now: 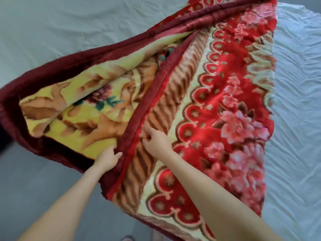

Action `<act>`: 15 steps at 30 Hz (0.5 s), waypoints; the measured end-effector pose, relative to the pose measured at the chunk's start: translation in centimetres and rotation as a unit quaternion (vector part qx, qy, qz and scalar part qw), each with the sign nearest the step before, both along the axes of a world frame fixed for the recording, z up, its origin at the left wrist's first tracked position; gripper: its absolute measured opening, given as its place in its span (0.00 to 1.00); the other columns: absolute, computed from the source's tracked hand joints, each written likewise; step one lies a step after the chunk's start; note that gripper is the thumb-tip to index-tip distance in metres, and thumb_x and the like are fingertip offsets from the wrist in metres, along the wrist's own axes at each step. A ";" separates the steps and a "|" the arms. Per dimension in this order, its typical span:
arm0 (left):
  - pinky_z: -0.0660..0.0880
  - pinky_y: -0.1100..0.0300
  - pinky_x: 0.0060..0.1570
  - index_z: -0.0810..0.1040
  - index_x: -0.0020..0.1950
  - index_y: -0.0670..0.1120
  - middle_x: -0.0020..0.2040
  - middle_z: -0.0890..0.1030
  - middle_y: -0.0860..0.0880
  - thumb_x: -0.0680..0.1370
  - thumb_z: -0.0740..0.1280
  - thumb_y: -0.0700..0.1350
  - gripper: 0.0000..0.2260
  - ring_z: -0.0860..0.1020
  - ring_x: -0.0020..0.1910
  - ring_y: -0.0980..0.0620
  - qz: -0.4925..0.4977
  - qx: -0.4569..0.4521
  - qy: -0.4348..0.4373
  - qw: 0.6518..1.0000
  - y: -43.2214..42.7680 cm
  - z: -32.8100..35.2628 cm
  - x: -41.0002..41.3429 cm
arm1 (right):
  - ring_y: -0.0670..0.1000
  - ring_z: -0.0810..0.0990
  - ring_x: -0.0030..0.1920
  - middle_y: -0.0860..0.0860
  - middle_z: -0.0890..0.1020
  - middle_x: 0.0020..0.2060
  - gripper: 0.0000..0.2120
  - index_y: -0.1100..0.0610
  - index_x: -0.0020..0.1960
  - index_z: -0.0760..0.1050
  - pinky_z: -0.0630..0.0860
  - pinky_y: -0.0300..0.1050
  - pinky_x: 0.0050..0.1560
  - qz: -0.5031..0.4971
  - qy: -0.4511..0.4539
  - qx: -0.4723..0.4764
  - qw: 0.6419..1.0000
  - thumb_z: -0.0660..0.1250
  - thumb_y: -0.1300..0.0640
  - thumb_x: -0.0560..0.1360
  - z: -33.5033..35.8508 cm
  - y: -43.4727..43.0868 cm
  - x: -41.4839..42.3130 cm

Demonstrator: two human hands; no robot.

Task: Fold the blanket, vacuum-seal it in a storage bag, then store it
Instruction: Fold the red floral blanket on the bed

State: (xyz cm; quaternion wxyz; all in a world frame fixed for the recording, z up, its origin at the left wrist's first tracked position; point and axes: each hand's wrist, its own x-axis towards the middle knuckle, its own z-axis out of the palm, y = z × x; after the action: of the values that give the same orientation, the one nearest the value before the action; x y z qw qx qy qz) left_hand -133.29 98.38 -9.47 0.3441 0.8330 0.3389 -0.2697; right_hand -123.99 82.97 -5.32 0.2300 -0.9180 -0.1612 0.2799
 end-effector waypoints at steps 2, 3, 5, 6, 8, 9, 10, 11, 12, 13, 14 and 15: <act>0.71 0.52 0.59 0.63 0.73 0.43 0.68 0.72 0.42 0.80 0.61 0.50 0.23 0.72 0.65 0.42 0.005 0.004 -0.008 1.000 -1.2 -1.6 -0.6 | 0.56 0.77 0.57 0.53 0.78 0.57 0.20 0.52 0.68 0.69 0.75 0.49 0.52 -0.008 -0.063 -0.030 0.998 0.61 0.54 0.76 -0.8 -4.0 -2.1; 0.72 0.51 0.58 0.63 0.73 0.44 0.67 0.73 0.43 0.80 0.61 0.50 0.23 0.72 0.64 0.41 0.024 0.016 -0.025 0.999 -1.5 -2.4 -1.1 | 0.56 0.77 0.55 0.53 0.78 0.56 0.18 0.53 0.65 0.72 0.75 0.49 0.49 -0.037 -0.106 -0.041 0.993 0.61 0.55 0.76 -1.0 -6.8 -3.1; 0.72 0.48 0.58 0.64 0.72 0.45 0.66 0.74 0.43 0.79 0.62 0.52 0.23 0.73 0.63 0.39 0.067 0.044 -0.048 0.996 -1.8 -3.5 -2.2 | 0.58 0.78 0.50 0.54 0.79 0.53 0.16 0.56 0.60 0.75 0.76 0.50 0.43 -0.118 -0.208 -0.091 0.967 0.66 0.55 0.73 -1.7 -13.1 -5.2; 0.72 0.47 0.58 0.65 0.71 0.44 0.65 0.74 0.42 0.79 0.62 0.52 0.23 0.73 0.63 0.39 0.075 0.059 -0.046 0.994 -1.8 -3.9 -2.8 | 0.60 0.77 0.50 0.56 0.79 0.52 0.19 0.58 0.60 0.75 0.76 0.51 0.43 -0.167 -0.243 -0.135 0.946 0.69 0.53 0.71 -1.8 -16.4 -6.3; 0.71 0.47 0.58 0.68 0.68 0.40 0.64 0.75 0.39 0.79 0.62 0.51 0.22 0.73 0.62 0.37 0.067 0.084 -0.038 0.994 -1.8 -4.2 -3.4 | 0.63 0.75 0.54 0.61 0.78 0.55 0.27 0.59 0.64 0.71 0.75 0.56 0.49 -0.295 -0.204 -0.202 0.911 0.72 0.48 0.69 -2.1 -22.5 -9.1; 0.72 0.47 0.56 0.69 0.67 0.39 0.62 0.76 0.38 0.79 0.62 0.49 0.20 0.74 0.61 0.37 0.064 0.094 -0.045 0.993 -1.9 -4.1 -3.4 | 0.64 0.74 0.57 0.62 0.76 0.58 0.33 0.59 0.67 0.68 0.74 0.58 0.53 -0.359 -0.146 -0.220 0.895 0.72 0.45 0.69 -2.3 -25.3 -10.7; 0.71 0.47 0.55 0.69 0.65 0.38 0.61 0.76 0.37 0.80 0.62 0.48 0.18 0.74 0.59 0.36 0.071 0.101 -0.061 0.990 -1.9 -3.7 -3.4 | 0.64 0.74 0.59 0.61 0.75 0.60 0.37 0.58 0.69 0.65 0.74 0.59 0.55 -0.414 -0.077 -0.221 0.880 0.72 0.41 0.68 -3.4 -28.1 -12.4; 0.71 0.47 0.54 0.69 0.64 0.37 0.59 0.76 0.36 0.80 0.62 0.46 0.17 0.74 0.58 0.35 0.088 0.108 -0.083 0.987 -1.9 -3.2 -3.4 | 0.63 0.75 0.59 0.60 0.75 0.60 0.40 0.57 0.69 0.65 0.75 0.59 0.56 -0.457 -0.008 -0.198 0.867 0.73 0.37 0.65 -4.3 -30.4 -13.9; 0.70 0.46 0.53 0.69 0.63 0.37 0.58 0.76 0.36 0.80 0.61 0.45 0.16 0.74 0.57 0.35 0.107 0.116 -0.107 0.982 -1.8 -2.7 -3.3 | 0.60 0.77 0.57 0.57 0.77 0.58 0.42 0.55 0.67 0.67 0.76 0.58 0.55 -0.499 0.054 -0.148 0.852 0.74 0.34 0.61 -5.5 -32.3 -15.4; 0.70 0.46 0.52 0.69 0.62 0.36 0.57 0.77 0.35 0.80 0.61 0.44 0.15 0.75 0.56 0.34 0.116 0.129 -0.129 0.976 -1.7 -2.3 -3.3 | 0.57 0.80 0.53 0.55 0.80 0.55 0.42 0.55 0.63 0.70 0.78 0.58 0.54 -0.544 0.096 -0.086 0.829 0.76 0.33 0.57 -6.8 -33.9 -16.7; 0.70 0.46 0.51 0.70 0.61 0.36 0.56 0.77 0.35 0.80 0.61 0.43 0.14 0.75 0.55 0.34 0.117 0.142 -0.141 0.973 -1.6 -2.0 -3.3 | 0.56 0.82 0.50 0.54 0.82 0.52 0.38 0.55 0.60 0.73 0.79 0.58 0.53 -0.569 0.124 -0.033 0.812 0.78 0.36 0.57 -8.3 -35.1 -17.8; 0.70 0.46 0.50 0.70 0.60 0.36 0.55 0.77 0.35 0.80 0.61 0.43 0.13 0.75 0.54 0.34 0.112 0.153 -0.148 0.971 -1.6 -1.7 -3.4 | 0.55 0.82 0.48 0.54 0.83 0.50 0.32 0.56 0.58 0.75 0.79 0.59 0.53 -0.575 0.140 0.009 0.806 0.80 0.43 0.60 -9.1 -35.5 -18.5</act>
State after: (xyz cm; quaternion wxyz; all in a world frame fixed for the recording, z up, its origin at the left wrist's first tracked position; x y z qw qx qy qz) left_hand -136.68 96.81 -11.20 0.2872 0.8630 0.4129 -0.0483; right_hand -142.45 47.49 -14.40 0.3768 -0.7916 0.4278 0.2201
